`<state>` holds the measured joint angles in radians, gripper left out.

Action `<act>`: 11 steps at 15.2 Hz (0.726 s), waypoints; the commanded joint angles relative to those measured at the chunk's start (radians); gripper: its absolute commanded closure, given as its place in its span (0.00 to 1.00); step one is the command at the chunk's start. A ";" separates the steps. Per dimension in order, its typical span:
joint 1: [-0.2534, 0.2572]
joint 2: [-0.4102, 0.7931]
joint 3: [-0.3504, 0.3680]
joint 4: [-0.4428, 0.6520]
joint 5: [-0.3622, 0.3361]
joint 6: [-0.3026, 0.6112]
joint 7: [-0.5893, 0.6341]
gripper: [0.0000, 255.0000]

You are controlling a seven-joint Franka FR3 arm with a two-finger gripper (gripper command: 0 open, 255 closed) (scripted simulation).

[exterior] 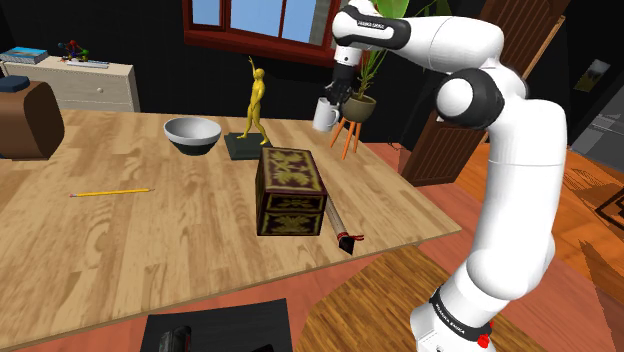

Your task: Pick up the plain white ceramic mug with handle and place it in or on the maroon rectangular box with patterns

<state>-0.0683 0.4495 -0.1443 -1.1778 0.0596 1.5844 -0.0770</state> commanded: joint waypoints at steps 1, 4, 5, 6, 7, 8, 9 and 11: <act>-0.003 0.012 0.000 0.049 0.001 -0.038 0.000 1.00; -0.007 0.030 0.000 0.119 0.004 -0.089 0.001 1.00; -0.009 0.037 0.000 0.144 0.005 -0.107 0.001 1.00; -0.010 0.045 0.000 0.170 0.006 -0.125 0.001 1.00; 0.008 -0.002 0.003 0.099 -0.001 -0.101 0.016 1.00; 0.025 -0.045 0.006 0.037 -0.007 -0.081 0.033 1.00; 0.042 -0.084 0.009 -0.019 -0.013 -0.064 0.050 1.00; 0.073 -0.155 0.019 -0.116 -0.023 -0.037 0.085 1.00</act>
<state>-0.0091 0.3393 -0.1285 -1.2265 0.0426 1.5244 -0.0059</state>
